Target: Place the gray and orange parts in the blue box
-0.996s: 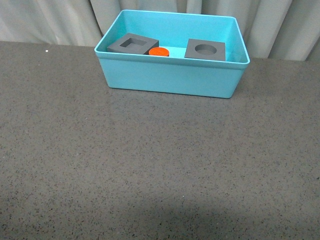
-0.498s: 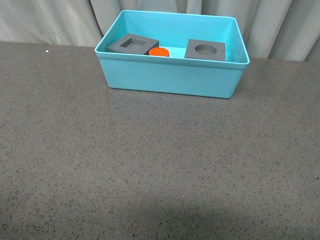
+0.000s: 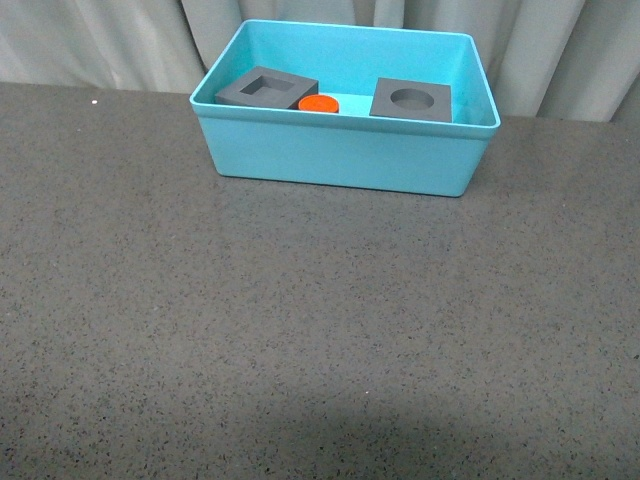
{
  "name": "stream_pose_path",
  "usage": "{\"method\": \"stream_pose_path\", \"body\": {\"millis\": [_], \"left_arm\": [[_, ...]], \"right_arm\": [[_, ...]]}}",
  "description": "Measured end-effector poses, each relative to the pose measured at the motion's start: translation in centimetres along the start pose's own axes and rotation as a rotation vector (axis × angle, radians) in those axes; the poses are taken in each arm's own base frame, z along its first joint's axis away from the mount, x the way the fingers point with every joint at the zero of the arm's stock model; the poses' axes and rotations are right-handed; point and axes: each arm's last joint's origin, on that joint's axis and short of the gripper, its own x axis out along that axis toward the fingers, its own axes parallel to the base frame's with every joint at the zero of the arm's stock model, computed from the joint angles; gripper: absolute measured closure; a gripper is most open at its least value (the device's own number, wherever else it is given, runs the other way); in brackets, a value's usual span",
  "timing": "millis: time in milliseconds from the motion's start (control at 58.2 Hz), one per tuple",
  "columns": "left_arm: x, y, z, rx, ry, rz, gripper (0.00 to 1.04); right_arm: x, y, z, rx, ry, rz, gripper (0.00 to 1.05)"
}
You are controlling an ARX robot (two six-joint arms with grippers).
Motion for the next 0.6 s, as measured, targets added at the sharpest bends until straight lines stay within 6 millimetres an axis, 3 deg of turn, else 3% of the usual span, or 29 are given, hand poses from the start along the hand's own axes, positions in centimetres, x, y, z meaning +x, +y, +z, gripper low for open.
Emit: {"method": "stream_pose_path", "body": {"millis": [189,601], "left_arm": [[0.0,0.0,0.0,0.0,0.0,0.0,0.07],[0.0,0.0,0.0,0.0,0.0,0.0,0.07]], "right_arm": [[0.0,0.0,0.0,0.0,0.0,0.0,0.08],[0.0,0.0,0.0,0.0,0.0,0.0,0.1]]}}
